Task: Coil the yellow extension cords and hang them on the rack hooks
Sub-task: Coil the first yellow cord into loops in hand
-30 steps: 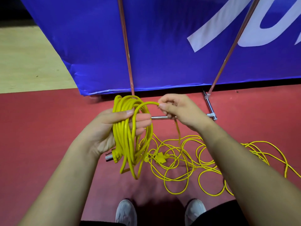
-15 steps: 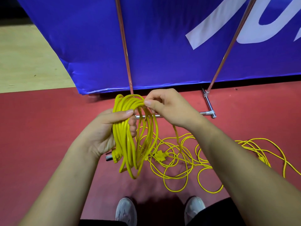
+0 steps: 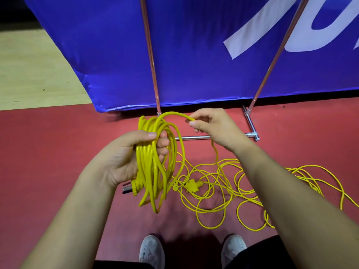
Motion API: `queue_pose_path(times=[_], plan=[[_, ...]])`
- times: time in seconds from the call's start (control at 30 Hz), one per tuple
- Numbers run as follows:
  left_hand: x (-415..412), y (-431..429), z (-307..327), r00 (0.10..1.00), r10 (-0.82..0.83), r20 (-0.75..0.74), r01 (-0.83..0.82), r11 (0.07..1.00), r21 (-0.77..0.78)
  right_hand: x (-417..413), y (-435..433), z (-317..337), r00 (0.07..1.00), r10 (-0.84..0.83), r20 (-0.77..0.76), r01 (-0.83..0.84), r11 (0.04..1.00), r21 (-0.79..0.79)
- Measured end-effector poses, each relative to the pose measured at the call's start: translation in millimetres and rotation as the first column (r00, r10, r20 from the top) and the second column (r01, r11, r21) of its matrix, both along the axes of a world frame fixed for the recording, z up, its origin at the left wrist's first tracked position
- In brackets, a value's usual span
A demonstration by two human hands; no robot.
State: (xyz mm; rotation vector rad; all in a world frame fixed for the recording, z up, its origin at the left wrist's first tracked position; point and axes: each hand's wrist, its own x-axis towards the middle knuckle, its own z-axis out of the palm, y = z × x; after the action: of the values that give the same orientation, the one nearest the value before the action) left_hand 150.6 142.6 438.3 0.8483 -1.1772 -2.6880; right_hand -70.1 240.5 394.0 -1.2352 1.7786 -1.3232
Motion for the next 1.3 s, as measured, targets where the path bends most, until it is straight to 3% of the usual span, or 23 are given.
queue_pose_path(times=[0.23,0.43,0.6,0.77,0.9,1.03,1.13,1.3], plan=[[3,-2,0,0.996,-0.050,-0.068,0.051,0.999,0.014,6,0,10,0.994,0.031,-0.105,-0.035,0.999,-0.033],[2,2,0,0.995,-0.097,-0.039,0.097,0.995,-0.010,25,-2,21,0.988,0.132,-0.085,-0.139,0.987,-0.076],[0,3,0,0.989,-0.093,-0.115,0.094,0.996,0.007,27,-7,19,0.992,0.122,-0.043,-0.126,0.983,-0.132],[2,-1,5,0.985,0.065,-0.157,-0.062,0.998,0.027,11,-5,-19,0.980,0.141,-0.142,-0.123,0.984,0.131],[0,0,7,0.969,0.193,-0.151,-0.189,0.981,0.042,0,-4,-50,0.989,0.138,-0.053,-0.118,0.953,0.279],[5,-8,8,0.916,0.282,-0.286,-0.278,0.959,0.056,-7,3,-87,0.983,0.182,-0.013,-0.154,0.867,0.474],[9,-12,10,0.904,0.293,-0.311,-0.294,0.955,0.045,-13,12,-104,0.989,0.097,0.113,-0.140,0.865,0.482],[2,-13,8,0.900,0.396,-0.181,-0.420,0.900,-0.119,7,2,-91,0.946,-0.116,0.303,-0.044,0.879,0.475]])
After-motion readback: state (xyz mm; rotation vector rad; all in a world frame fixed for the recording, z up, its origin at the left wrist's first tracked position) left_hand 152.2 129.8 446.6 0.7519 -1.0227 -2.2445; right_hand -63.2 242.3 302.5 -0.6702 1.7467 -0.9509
